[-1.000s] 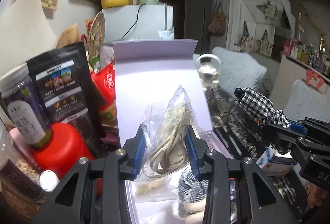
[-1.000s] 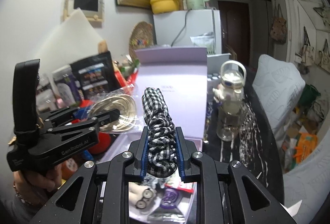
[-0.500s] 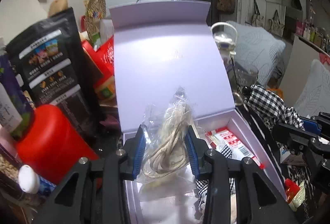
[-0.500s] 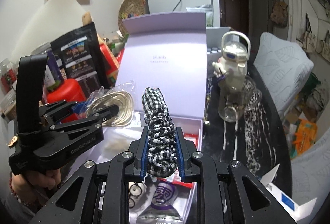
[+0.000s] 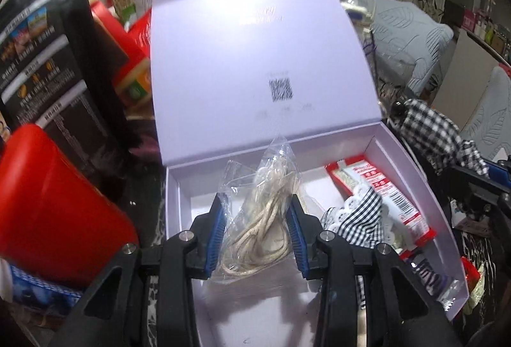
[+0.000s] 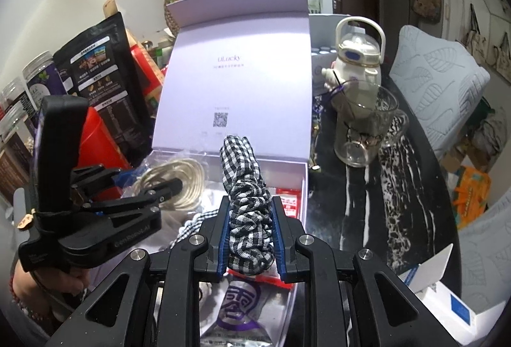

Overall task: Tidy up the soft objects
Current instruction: 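Lower the cord bag into the box with the left gripper while the right gripper releases the scrunchie, then withdraw both open grippers up and away from the box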

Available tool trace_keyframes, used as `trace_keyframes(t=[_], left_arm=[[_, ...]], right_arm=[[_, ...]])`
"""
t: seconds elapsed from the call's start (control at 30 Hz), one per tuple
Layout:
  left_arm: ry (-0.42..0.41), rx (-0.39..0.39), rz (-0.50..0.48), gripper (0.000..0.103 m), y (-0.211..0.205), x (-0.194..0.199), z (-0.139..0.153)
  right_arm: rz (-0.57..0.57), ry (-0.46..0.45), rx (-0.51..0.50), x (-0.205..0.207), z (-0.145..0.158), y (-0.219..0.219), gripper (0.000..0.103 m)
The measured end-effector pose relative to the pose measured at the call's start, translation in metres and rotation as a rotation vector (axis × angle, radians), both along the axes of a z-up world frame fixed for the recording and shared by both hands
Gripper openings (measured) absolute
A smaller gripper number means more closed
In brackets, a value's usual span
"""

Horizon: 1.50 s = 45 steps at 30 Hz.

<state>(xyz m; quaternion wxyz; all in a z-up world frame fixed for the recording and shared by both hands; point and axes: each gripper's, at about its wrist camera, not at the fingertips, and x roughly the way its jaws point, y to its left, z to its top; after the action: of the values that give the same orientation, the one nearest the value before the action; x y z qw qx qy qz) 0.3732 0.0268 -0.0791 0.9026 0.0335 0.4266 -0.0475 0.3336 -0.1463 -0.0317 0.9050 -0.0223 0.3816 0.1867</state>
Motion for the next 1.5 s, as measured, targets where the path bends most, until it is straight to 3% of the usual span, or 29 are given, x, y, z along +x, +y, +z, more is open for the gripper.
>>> trace_keyframes(t=[0.33,0.53,0.73,1.07,1.3,1.5], left_arm=[[0.017,0.05,0.009,0.041,-0.008,0.002,-0.004],[0.05,0.091,0.016,0.064,-0.012,0.006,-0.01],[0.063,0.132,0.015,0.076,-0.014,0.005,-0.013],[0.089,0.145,0.007,0.077,-0.018,0.005,-0.015],[0.08,0.149,0.035,0.076,-0.016,0.0,-0.005],[0.009,0.11,0.068,0.076,-0.009,-0.013,0.02]], right_arm=[[0.001,0.051,-0.012,0.008,-0.015,0.002,0.023],[-0.001,0.081,-0.03,0.013,-0.025,0.004,0.023],[-0.003,0.121,-0.053,0.019,-0.039,0.008,0.023],[-0.02,0.174,-0.088,0.025,-0.052,0.009,0.025],[-0.02,0.199,-0.067,0.023,-0.047,0.008,0.046],[-0.031,0.156,-0.048,0.014,-0.03,0.003,0.047]])
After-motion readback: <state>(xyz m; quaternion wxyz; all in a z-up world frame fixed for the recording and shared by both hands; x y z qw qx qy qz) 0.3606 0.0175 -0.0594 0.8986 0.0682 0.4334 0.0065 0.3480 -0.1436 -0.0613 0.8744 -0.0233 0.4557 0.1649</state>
